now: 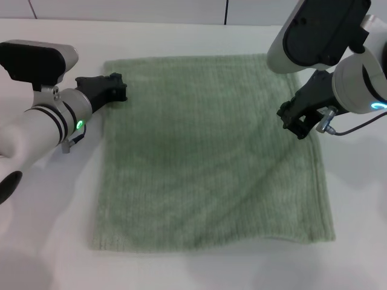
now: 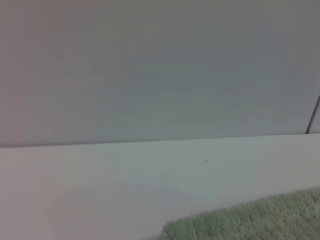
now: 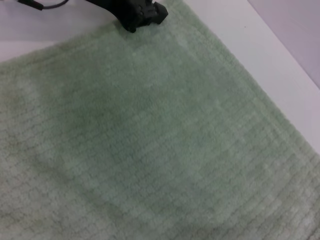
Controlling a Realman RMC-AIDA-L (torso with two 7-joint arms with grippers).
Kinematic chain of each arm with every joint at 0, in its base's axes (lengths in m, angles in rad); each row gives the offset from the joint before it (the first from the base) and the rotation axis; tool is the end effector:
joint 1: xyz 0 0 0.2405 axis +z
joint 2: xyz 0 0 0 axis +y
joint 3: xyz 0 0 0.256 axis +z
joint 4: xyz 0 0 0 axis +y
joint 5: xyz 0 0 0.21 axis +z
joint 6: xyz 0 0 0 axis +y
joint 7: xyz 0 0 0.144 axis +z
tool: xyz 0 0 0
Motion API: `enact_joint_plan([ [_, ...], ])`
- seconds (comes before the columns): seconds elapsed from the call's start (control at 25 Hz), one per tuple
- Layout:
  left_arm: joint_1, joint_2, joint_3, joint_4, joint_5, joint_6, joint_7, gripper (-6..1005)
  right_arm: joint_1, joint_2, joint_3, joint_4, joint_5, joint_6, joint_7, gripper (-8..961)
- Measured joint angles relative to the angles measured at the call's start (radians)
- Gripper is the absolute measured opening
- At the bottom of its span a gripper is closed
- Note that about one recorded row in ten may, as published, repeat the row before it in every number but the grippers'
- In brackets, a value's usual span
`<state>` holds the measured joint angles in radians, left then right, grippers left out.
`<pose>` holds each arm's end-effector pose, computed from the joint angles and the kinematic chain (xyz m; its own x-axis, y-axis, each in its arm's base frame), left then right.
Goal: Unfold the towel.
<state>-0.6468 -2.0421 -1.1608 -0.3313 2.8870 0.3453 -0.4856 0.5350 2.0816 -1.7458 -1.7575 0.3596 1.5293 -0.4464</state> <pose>-0.2951 0.4094 -0.0628 0.6850 0.4486 0.5741 0.7159 -0.2679 -0.6448 0.1084 0.3255 -0.0093 0.8801 -0.3733 0.2935 -0.1624 -0.8175 -0.5526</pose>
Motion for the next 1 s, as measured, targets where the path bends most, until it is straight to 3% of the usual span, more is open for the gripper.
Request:
enact_joint_plan([
  [0.48,-0.017,0.000,0.002,0.004,0.000,0.037,0.025,-2,-0.006,0.001,-0.006,-0.014,0.002,-0.017,0.000,92],
  [0.68,0.042,-0.010,-0.035,-0.001,0.000,0.322,0.096,-2,-0.023,0.004,0.001,-0.005,0.005,-0.150,0.005,127],
  [0.8,0.108,-0.014,-0.049,-0.006,0.000,0.554,0.115,2,-0.052,0.008,0.019,0.008,0.015,-0.340,0.007,148],
  [1.0,0.174,-0.010,-0.049,-0.007,0.000,0.756,0.100,20,-0.076,0.010,0.007,0.036,0.036,-0.518,-0.007,182],
])
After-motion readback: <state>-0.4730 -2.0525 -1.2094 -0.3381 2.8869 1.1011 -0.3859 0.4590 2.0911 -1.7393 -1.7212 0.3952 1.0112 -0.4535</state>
